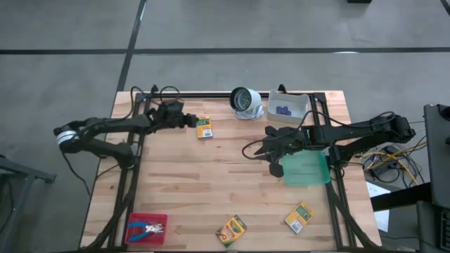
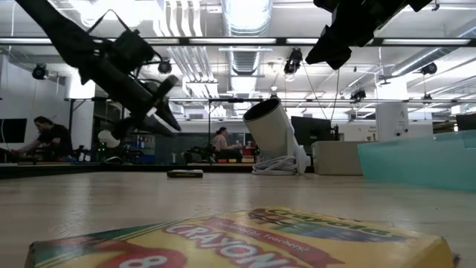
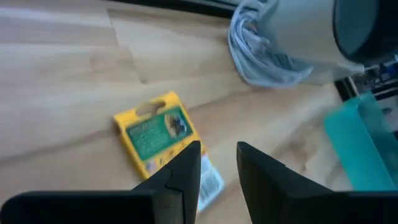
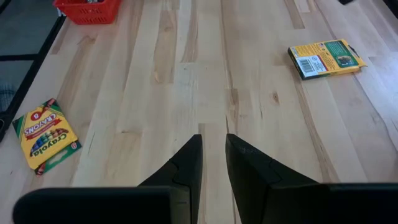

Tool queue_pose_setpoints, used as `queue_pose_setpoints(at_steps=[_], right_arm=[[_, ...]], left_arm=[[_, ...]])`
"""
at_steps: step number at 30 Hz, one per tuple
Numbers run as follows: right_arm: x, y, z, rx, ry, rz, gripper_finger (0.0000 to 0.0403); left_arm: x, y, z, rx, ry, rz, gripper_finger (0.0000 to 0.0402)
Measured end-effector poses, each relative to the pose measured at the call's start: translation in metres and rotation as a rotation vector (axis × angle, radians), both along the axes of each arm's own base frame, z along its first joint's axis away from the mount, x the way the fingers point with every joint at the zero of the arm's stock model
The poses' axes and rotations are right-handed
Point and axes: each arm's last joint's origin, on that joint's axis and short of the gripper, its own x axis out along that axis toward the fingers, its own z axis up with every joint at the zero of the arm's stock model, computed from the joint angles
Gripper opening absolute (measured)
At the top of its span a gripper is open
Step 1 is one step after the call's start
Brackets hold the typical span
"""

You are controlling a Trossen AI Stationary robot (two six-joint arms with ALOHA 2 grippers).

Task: Pick & Place School Supplies
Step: Put the crayon box into the green bin

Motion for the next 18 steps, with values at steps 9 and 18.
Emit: queue_pose_setpoints(at_steps=[9, 18], right_arm=[[0.0, 0.0, 0.0, 0.0, 0.0, 0.001, 0.0068], [0.0, 0.0, 0.0, 0.001, 0.0, 0.0, 0.0068]], left_arm=[[0.004, 0.027, -0.017, -0.137, -0.021, 0.041, 0.0108], [-0.004, 0.034, -0.033, -0.219, 0.005, 0.121, 0.0108]])
